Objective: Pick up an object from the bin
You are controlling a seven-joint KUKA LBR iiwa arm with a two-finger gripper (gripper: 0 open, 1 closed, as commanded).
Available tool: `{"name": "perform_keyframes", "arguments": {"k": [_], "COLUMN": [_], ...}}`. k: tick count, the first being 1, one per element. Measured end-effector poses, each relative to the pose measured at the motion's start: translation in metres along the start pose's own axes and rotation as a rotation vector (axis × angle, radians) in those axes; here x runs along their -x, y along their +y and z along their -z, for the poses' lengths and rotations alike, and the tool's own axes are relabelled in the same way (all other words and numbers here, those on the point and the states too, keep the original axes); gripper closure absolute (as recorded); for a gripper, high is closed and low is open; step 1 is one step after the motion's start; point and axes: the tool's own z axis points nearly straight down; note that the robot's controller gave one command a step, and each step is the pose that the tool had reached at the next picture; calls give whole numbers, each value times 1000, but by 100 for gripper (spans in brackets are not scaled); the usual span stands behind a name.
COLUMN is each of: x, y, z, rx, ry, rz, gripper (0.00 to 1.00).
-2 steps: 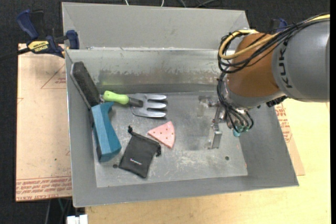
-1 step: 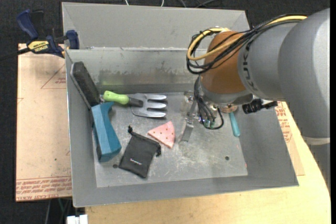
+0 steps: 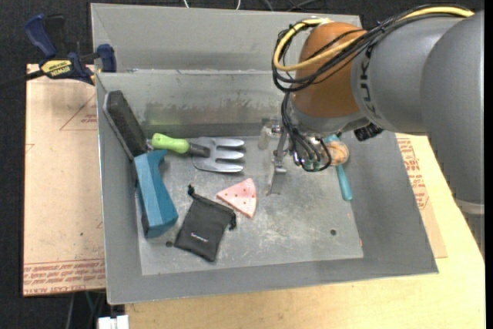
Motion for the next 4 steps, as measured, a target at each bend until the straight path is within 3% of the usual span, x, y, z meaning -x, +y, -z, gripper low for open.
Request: {"name": "perform_keyframes", "arguments": {"k": [1, 2, 3, 4], "x": [-3, -16, -41, -41], "y": [40, 56, 61, 46], "z": [11, -4, -15, -49], "rx": [3, 4, 4, 4], "ry": [3, -1, -2, -3], "rz": [148, 35, 227, 158], "gripper": [0, 0, 0, 100]}}
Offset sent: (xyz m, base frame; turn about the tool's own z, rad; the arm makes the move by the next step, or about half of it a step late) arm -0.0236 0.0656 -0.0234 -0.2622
